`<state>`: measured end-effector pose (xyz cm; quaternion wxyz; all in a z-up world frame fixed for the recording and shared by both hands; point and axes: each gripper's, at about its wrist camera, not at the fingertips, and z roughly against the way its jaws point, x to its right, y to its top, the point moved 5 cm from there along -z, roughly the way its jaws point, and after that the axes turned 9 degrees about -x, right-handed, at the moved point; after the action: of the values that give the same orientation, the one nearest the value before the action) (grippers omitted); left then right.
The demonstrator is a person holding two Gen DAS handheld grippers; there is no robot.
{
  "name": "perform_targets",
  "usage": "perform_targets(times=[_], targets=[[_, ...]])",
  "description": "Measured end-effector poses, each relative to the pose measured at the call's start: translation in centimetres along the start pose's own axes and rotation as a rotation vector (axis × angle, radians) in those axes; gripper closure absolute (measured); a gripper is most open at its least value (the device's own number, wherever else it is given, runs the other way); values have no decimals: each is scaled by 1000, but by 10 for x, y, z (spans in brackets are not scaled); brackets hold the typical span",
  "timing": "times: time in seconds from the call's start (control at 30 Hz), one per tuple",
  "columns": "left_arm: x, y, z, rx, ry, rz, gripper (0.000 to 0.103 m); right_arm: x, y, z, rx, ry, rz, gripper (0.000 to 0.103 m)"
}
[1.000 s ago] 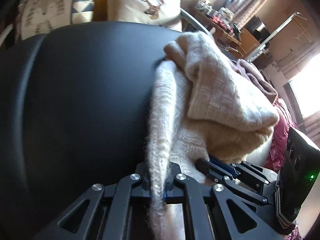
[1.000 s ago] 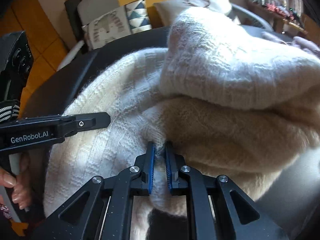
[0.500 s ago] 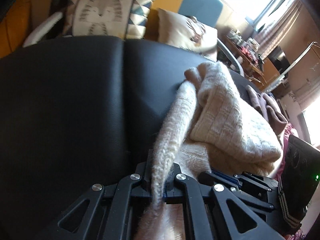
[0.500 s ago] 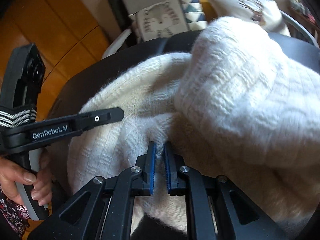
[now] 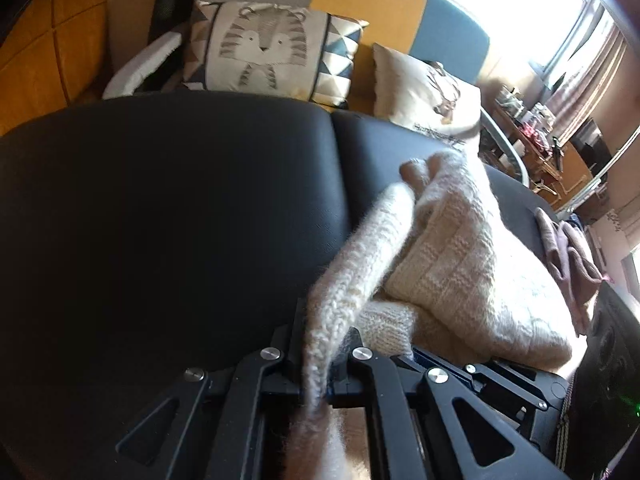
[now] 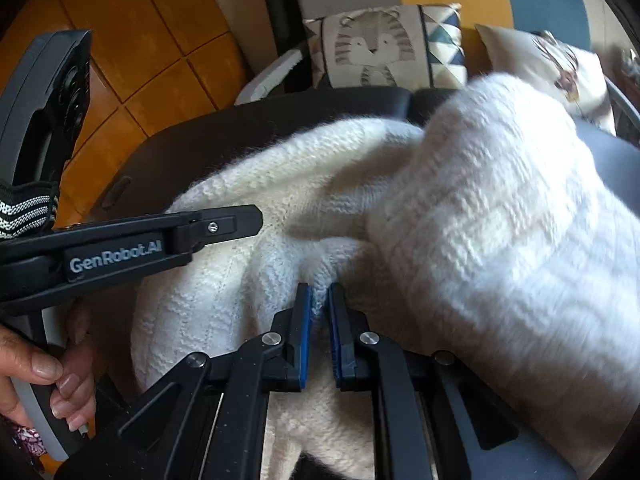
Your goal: Fold clothes
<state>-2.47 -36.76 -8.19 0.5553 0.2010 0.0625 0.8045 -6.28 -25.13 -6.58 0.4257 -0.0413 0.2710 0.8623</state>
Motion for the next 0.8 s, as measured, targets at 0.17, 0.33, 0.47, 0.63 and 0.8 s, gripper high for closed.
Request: perform_targets(times=[0.17,0.33,0.47,0.63,0.8], targets=[[-33,20,9,25,41,37,98,-25,24,-15,-3,5,62,94],[-67,40,-3,39,67,122,98,-46,43,-20,-14,20,181,89],[-91,38,-20,30,62,173,98,-47,59,23,104,-12,234,77],[-105,34,-27,26,124,174,94,-10,99,52,179,-170,186,15],[-110,41,-36,24,144,226,88,21,124,-1,-38,-296,177,15]])
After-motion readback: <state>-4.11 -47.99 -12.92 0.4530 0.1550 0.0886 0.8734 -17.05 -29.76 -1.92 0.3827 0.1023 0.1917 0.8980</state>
